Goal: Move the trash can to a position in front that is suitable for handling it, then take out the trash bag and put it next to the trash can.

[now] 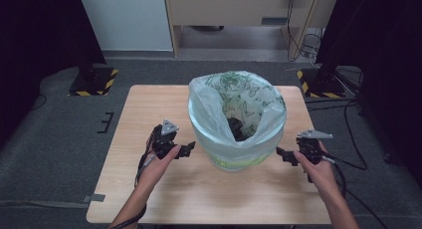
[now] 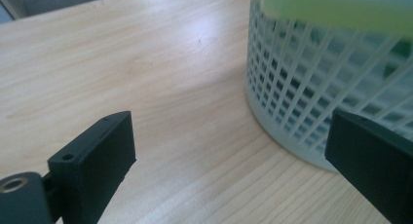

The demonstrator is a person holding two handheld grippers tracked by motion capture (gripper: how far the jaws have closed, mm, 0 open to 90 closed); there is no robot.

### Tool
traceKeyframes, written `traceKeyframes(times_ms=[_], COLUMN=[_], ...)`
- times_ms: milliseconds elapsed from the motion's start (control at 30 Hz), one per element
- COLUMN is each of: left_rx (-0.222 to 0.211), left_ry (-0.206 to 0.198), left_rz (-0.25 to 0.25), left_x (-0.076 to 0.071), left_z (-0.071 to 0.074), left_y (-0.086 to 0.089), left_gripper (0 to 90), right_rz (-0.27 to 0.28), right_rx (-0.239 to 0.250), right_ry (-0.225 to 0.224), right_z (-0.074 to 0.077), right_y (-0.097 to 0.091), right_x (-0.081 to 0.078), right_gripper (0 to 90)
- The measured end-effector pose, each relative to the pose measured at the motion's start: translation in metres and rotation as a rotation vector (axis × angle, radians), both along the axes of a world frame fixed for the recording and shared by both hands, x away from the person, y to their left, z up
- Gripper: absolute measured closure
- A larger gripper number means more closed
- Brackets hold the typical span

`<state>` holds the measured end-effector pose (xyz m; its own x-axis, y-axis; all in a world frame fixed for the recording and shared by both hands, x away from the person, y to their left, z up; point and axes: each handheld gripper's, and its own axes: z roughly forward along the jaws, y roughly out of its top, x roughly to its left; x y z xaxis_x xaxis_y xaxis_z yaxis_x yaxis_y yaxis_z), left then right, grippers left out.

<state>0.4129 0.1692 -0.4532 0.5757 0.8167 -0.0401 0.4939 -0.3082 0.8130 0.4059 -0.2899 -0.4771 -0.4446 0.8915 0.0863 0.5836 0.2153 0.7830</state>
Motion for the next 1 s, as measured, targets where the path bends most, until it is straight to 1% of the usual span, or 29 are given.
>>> traceKeyframes(times_ms=[33,133,233,333,367,400,533,567,600,700,733,767,833,867,900,933,1000], left_rx=[0.001,0.006,0.003,0.009,0.012,0.015,0.009,0.010,0.010,0.018,0.020,0.019,0.015,0.012,0.005,-0.002,-0.030], left_ry=[-0.001,-0.004,-0.005,-0.004,-0.006,-0.004,-0.007,-0.008,-0.010,-0.017,-0.024,-0.018,-0.024,-0.023,-0.022,-0.022,-0.021], left_rz=[-0.003,-0.007,-0.008,-0.006,-0.002,-0.004,-0.002,-0.004,-0.007,-0.022,-0.030,-0.025,-0.029,-0.037,-0.044,-0.059,-0.081], left_x=[0.001,0.003,0.004,0.006,0.007,0.008,0.009,0.010,0.010,0.011,0.012,0.012,0.012,0.012,0.012,0.012,0.012], left_z=[0.003,0.009,0.013,0.014,0.015,0.015,0.019,0.021,0.022,0.028,0.030,0.032,0.035,0.037,0.038,0.040,0.045], left_y=[-0.001,-0.002,-0.002,-0.001,0.000,0.001,0.004,0.005,0.006,0.010,0.011,0.012,0.014,0.016,0.017,0.019,0.023], left_gripper=[3.4,3.4,3.4,3.4,3.4,3.4,3.3,3.3,3.3,3.5,3.6,3.6,3.7,3.8,4.2,4.5,4.8], right_rz=[-0.001,0.007,0.005,0.000,0.001,-0.004,-0.002,-0.008,0.002,0.010,0.012,0.014,0.014,0.019,0.015,0.027,0.030], right_rx=[0.012,0.012,0.031,0.033,0.024,0.025,0.026,0.038,0.025,0.023,0.033,0.033,0.041,0.037,0.049,0.046,0.064], right_ry=[0.003,-0.004,-0.006,-0.003,-0.008,-0.011,-0.019,-0.014,-0.025,-0.032,-0.027,-0.027,-0.021,-0.026,-0.016,-0.023,-0.024], right_z=[0.004,0.013,0.020,0.026,0.028,0.029,0.037,0.040,0.042,0.050,0.052,0.054,0.058,0.060,0.062,0.064,0.068], right_y=[0.000,0.000,-0.002,-0.004,-0.005,-0.005,-0.007,-0.006,-0.007,-0.009,-0.009,-0.010,-0.011,-0.012,-0.012,-0.014,-0.016], right_x=[0.000,0.002,0.002,0.003,0.003,0.004,0.004,0.004,0.005,0.006,0.006,0.007,0.006,0.006,0.005,0.005,0.004], right_gripper=[5.0,5.1,5.5,5.7,5.8,6.1,7.5,8.0,8.2,9.4,9.4,9.6,10.2,10.5,11.4,13.7,17.3])
